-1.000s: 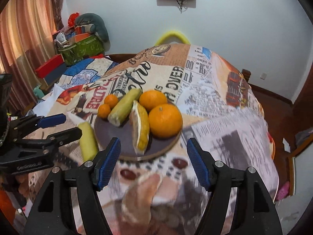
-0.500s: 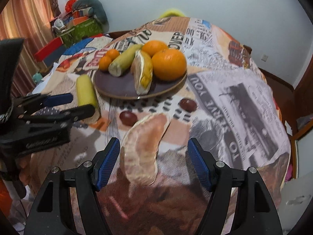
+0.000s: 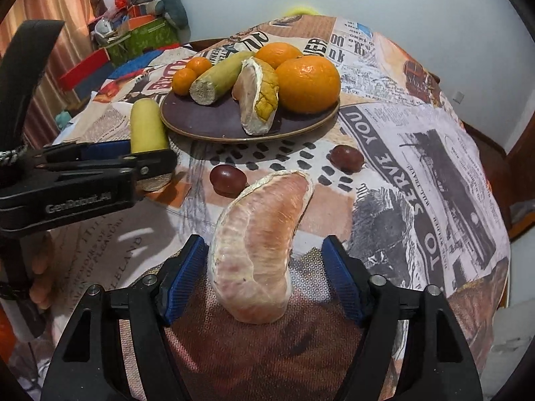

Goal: Organize fruits
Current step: 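Grasp a pomelo segment with the right tool while the left tool grasps the pale yellow cylinder, then lift the pomelo segment with the right tool while the left tool lifts the yellow cylinder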

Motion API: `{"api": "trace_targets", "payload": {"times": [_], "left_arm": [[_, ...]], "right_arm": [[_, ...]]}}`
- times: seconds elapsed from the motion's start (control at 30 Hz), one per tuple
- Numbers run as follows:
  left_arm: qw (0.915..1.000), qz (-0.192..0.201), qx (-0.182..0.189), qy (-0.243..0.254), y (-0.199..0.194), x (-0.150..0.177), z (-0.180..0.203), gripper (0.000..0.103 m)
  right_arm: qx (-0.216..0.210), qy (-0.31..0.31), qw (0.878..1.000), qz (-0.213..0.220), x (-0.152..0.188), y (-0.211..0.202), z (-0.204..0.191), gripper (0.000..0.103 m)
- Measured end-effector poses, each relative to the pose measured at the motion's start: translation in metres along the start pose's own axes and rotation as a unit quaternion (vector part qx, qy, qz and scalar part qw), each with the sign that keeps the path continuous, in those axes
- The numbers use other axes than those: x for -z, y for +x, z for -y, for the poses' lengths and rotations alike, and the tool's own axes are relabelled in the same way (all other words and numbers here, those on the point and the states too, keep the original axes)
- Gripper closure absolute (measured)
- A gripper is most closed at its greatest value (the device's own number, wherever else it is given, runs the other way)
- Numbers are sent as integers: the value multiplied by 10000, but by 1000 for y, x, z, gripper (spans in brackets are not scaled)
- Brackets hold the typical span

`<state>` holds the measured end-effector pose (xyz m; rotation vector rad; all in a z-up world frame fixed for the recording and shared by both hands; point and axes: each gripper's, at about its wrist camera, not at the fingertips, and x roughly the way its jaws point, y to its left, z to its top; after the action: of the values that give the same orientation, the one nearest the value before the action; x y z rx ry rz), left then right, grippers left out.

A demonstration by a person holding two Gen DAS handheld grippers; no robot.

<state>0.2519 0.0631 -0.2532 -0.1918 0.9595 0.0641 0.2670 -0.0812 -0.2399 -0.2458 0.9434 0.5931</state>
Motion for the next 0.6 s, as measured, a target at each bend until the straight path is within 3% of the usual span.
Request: {"api": "trace_targets", "payload": {"times": [0.13, 0.3, 0.6], "left_arm": [[9999, -41, 159, 20, -14, 11, -9, 58], [9998, -44, 118, 177, -34, 27, -21, 67], [9975, -179, 48, 677, -59, 52, -30, 69]], "right_arm": [[-85, 72, 9999, 30, 1, -3, 4, 61], [-108, 120, 9999, 30, 3, -6, 5, 61], [-140, 262, 9995, 52, 7, -15, 7, 62]]}}
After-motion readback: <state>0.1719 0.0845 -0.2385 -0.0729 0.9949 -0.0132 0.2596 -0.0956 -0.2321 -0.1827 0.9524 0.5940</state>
